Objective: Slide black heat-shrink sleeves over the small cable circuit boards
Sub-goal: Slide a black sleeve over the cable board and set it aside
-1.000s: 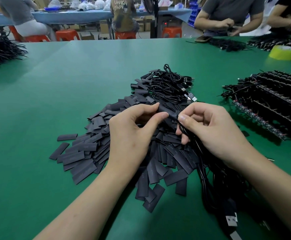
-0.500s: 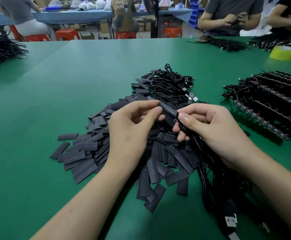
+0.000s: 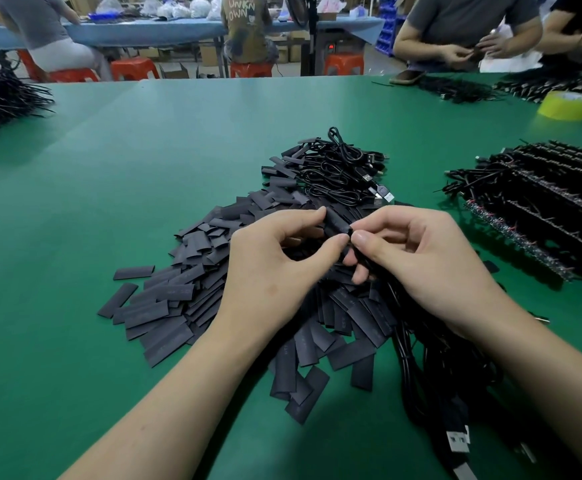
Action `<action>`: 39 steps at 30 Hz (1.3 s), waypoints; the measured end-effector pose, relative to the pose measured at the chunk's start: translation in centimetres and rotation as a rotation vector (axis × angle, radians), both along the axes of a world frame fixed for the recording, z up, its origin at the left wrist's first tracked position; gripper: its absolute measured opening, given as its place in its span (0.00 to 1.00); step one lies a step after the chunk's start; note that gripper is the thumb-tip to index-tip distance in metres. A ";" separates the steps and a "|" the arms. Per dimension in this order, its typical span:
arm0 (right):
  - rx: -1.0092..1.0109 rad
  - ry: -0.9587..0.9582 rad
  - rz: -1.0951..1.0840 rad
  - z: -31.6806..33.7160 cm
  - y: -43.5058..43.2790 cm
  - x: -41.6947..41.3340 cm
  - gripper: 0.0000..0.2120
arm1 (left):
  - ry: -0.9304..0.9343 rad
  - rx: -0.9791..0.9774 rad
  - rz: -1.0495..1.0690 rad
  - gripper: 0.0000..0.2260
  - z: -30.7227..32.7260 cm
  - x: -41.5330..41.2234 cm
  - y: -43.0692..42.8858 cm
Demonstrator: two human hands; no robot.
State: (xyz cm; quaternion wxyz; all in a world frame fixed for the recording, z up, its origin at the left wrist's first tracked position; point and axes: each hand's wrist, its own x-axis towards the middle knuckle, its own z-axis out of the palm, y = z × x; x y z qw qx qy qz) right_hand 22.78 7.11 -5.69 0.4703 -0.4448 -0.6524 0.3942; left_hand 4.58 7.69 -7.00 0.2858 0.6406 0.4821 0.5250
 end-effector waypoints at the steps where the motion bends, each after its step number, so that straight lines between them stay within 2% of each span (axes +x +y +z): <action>1: 0.008 -0.020 -0.007 0.1 0.0 -0.1 0.05 | 0.022 0.017 0.009 0.15 0.0 0.0 0.0; 8: 0.039 -0.113 -0.047 0.2 -0.3 -0.5 0.06 | 0.174 0.205 0.116 0.11 -0.1 0.6 -0.6; 14: 0.104 -0.198 -0.066 0.1 -0.5 -0.8 0.07 | 0.232 0.194 0.136 0.04 0.0 0.9 -1.0; 25: 0.215 -0.335 -0.105 -0.2 -0.6 -0.9 0.06 | 0.332 0.252 0.203 0.07 0.3 0.8 -1.0; 32: 0.017 -0.084 -0.082 0.1 -0.2 -0.5 0.05 | 0.089 0.143 0.176 0.02 0.0 0.2 -0.1; 36: -0.049 0.040 -0.036 0.2 -0.1 -0.3 0.05 | 0.034 0.079 0.157 0.07 -0.1 0.3 0.2; 39: -0.068 0.079 -0.014 0.2 0.0 -0.1 0.05 | -0.032 0.031 0.136 0.07 0.0 0.1 0.3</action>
